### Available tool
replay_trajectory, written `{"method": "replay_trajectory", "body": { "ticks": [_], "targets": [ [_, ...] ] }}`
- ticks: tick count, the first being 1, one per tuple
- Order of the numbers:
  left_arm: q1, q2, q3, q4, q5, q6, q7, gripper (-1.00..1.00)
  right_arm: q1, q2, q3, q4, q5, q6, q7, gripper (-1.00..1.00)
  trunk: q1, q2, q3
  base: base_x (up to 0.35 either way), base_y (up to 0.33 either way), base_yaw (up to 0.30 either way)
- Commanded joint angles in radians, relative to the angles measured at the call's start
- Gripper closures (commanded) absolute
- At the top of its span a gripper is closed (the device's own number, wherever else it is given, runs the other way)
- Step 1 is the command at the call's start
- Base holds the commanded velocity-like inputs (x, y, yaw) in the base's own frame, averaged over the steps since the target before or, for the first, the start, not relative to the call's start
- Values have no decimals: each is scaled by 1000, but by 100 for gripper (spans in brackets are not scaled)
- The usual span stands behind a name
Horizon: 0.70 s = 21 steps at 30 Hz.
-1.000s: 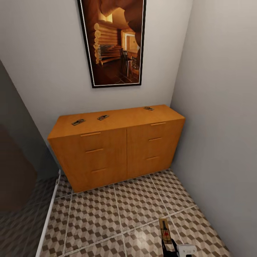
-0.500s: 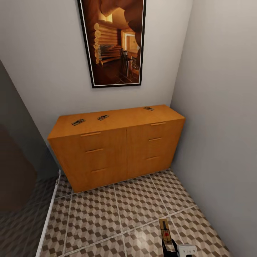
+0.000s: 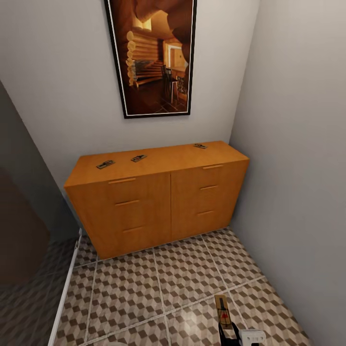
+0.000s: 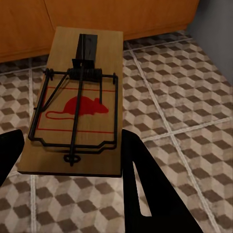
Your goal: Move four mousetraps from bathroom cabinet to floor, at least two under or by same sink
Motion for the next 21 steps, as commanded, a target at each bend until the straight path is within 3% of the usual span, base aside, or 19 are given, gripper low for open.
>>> {"method": "replay_trajectory", "body": {
  "ticks": [1,4,6,7,10,14,17,21],
  "targets": [
    [0,1,-7,-41,-1,35,9,-100,-1,0,7,1,-8,-1,3,100,0,0,-1,0,0,0],
    [-1,2,-6,-159,0,136,10,-100,-1,0,7,1,-8,18,1,100,0,0,-1,0,0,0],
    [-1,2,-6,-323,0,280,9,-100,-1,-1,7,1,-8,35,1,100,0,0,-1,0,0,0],
    [-2,2,-6,-358,0,310,9,-100,-1,-1,7,1,-7,37,1,100,0,0,-1,0,0,0],
    [-6,2,-6,-592,1,501,7,-100,-1,-1,7,1,-7,43,0,100,0,0,-1,0,0,0],
    [-16,0,-6,-789,3,654,6,-100,-1,-1,7,1,-7,45,0,100,0,0,-1,0,0,0],
    [-45,-3,-6,-873,2,732,7,-100,-1,-1,7,1,-7,45,1,100,0,0,-1,0,0,0],
    [-165,-4,-6,-925,5,852,7,-100,-1,-1,7,1,-7,46,0,100,0,0,-1,0,0,0]
  ]
}}
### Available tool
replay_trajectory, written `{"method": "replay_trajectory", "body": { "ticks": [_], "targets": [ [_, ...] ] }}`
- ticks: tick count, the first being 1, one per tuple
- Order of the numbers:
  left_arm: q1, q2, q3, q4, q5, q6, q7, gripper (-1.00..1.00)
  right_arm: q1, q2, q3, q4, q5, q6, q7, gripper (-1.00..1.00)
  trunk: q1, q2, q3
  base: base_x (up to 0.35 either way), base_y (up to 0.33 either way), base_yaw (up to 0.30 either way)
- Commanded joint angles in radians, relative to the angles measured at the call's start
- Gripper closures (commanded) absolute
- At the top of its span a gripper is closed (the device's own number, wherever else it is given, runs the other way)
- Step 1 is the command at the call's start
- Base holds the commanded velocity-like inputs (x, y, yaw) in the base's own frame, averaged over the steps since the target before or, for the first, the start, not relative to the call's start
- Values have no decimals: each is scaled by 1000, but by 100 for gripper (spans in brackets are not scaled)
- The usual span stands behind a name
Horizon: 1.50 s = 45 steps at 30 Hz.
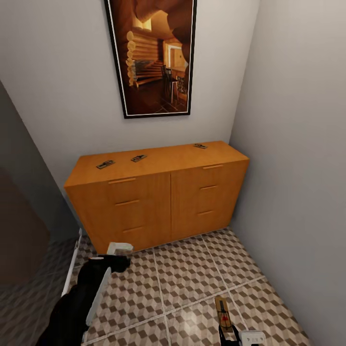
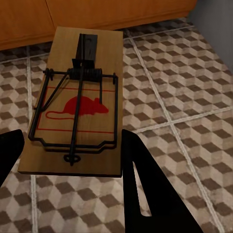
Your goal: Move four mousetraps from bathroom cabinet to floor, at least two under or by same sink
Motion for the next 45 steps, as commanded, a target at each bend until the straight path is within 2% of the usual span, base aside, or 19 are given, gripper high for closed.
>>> {"method": "replay_trajectory", "body": {
  "ticks": [1,2,3,4,6,9,11,13,17,24,28,36,39,41,43,45],
  "targets": [
    [-50,0,-1,-4,2,34,5,-100,-1,0,7,1,-8,-3,2,100,0,0,-1,0,0,0],
    [-128,0,0,-3,2,62,6,-100,-1,0,7,1,-8,-3,2,100,0,0,-1,0,0,0],
    [-181,0,0,3,2,73,8,-100,-1,0,7,1,-8,-3,2,100,0,0,-1,0,0,0],
    [-208,0,0,7,3,77,8,-100,-1,0,7,1,-8,-3,2,100,0,0,-1,0,0,0],
    [-307,-1,0,32,4,87,11,-100,-1,0,7,1,-8,-3,2,100,0,0,-1,0,0,0],
    [-393,-3,1,73,4,92,13,-100,-1,0,7,1,-8,-3,2,100,0,0,-1,0,0,0],
    [-479,-4,0,129,4,93,14,-100,-1,0,7,1,-8,-3,2,100,0,0,-1,0,0,0],
    [-509,-4,1,137,2,94,14,-100,-1,0,7,1,-8,-3,2,100,0,0,-1,0,0,0],
    [-524,-2,2,108,2,97,11,-100,-1,0,7,1,-8,-3,2,100,0,0,-1,0,0,0],
    [-529,41,-5,50,5,100,-4,-100,-1,0,7,1,-8,-3,2,100,0,0,-1,0,0,0],
    [-530,50,-4,45,3,100,-33,-100,-1,0,7,1,-8,-3,1,100,0,0,-1,0,0,0],
    [-530,76,6,11,2,100,-42,-100,-1,0,8,1,-8,-3,1,100,0,0,-1,0,0,0],
    [-530,77,30,-11,1,100,-42,-100,-1,0,8,1,-8,-3,1,100,0,0,-1,0,0,0],
    [-530,79,92,-37,1,100,-42,-100,-1,0,8,1,-8,-3,1,100,0,0,-1,0,0,0],
    [-530,79,128,-48,1,100,-42,-100,-1,0,8,1,-8,-3,1,100,0,0,-1,0,0,0],
    [-530,79,141,-53,1,99,-42,-100,-1,0,8,1,-8,-3,1,100,0,0,-1,0,0,0]
  ]
}}
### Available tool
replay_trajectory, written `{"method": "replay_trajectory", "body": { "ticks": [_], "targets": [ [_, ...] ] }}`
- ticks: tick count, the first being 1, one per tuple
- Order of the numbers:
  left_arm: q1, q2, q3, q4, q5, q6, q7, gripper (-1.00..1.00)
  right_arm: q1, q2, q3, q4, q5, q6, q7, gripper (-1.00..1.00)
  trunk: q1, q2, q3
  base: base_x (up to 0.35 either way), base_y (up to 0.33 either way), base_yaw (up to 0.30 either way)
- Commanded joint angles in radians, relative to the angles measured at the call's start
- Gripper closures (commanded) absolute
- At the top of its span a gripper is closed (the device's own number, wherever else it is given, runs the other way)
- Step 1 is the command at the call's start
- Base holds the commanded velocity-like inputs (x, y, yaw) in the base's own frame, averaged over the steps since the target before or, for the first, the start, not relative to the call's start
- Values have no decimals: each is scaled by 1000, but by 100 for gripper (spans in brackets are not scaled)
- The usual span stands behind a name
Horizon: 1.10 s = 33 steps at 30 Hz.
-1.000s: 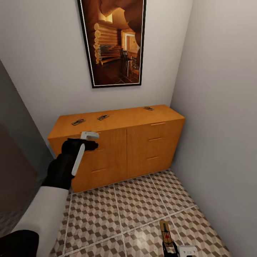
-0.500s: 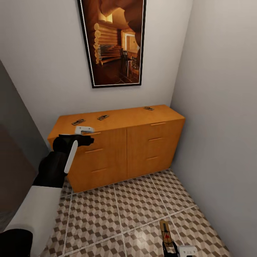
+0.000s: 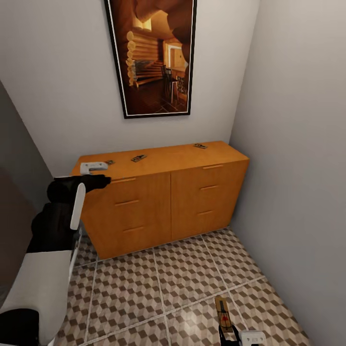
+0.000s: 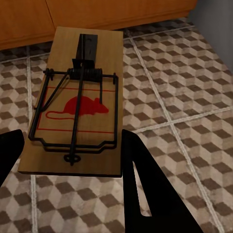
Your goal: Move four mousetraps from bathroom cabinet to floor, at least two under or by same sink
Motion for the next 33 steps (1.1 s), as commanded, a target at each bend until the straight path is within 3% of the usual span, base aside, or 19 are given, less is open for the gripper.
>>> {"method": "replay_trajectory", "body": {
  "ticks": [1,15,33],
  "targets": [
    [-1,0,8,-4,1,4,3,-100,-1,0,7,1,-8,-3,3,100,0,0,-1,0,0,0],
    [-1,1,19,-3,1,3,4,-100,-1,0,7,1,-8,-2,3,100,0,0,-1,28,0,0],
    [-1,1,19,0,-3,2,3,-100,-1,0,7,1,-8,-2,4,100,0,0,-1,292,14,0]
  ]
}}
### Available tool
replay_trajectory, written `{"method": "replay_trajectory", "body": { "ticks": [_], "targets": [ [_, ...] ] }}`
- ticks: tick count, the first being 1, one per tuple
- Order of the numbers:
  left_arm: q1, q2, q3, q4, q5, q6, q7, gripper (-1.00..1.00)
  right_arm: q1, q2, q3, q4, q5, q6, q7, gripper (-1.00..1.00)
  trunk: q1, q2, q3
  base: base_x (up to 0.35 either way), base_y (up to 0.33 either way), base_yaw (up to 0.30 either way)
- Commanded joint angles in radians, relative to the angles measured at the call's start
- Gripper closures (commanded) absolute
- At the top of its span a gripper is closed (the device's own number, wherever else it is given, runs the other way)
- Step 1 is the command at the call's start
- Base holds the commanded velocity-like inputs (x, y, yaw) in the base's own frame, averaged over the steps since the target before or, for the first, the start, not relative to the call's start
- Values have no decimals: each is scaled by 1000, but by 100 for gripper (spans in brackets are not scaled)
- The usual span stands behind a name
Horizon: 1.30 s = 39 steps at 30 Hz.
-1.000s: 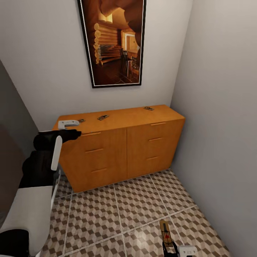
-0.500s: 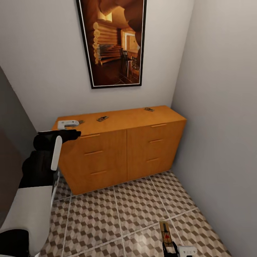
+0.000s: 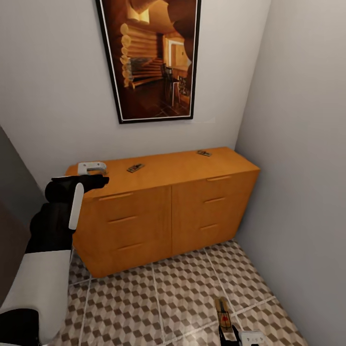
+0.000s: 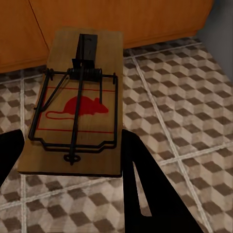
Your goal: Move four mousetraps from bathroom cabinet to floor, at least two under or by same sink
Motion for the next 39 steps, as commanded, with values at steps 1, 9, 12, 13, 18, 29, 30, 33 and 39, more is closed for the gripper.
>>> {"method": "replay_trajectory", "body": {
  "ticks": [1,9,12,13,18,29,30,33,39],
  "targets": [
    [-1,0,0,-1,0,4,3,-100,-1,0,7,1,-8,-3,2,100,0,0,-1,242,127,0],
    [-1,0,1,0,0,3,3,-100,-1,1,7,1,-8,-3,2,100,0,0,-1,227,152,0],
    [-1,1,1,6,0,3,2,-100,-1,2,7,1,-8,-3,2,100,0,0,-1,220,159,0],
    [-1,1,1,7,0,3,2,-100,-1,2,7,1,-8,-4,2,100,0,0,-1,217,160,0],
    [-1,0,1,11,0,3,2,-100,-1,3,7,1,-8,-4,2,100,0,0,-1,196,147,0],
    [-1,1,1,13,0,2,2,-100,-1,3,8,1,-8,-3,2,100,0,0,-1,74,31,0],
    [-1,1,1,13,0,2,2,-100,-1,3,8,1,-8,-3,2,100,0,0,-1,7,2,0],
    [-1,2,1,13,0,1,1,-100,-1,3,8,1,-8,-3,2,100,0,0,-1,3,1,0],
    [-1,2,0,13,0,1,0,-100,-1,3,9,1,-8,-4,2,100,0,0,-1,0,0,0]
  ]
}}
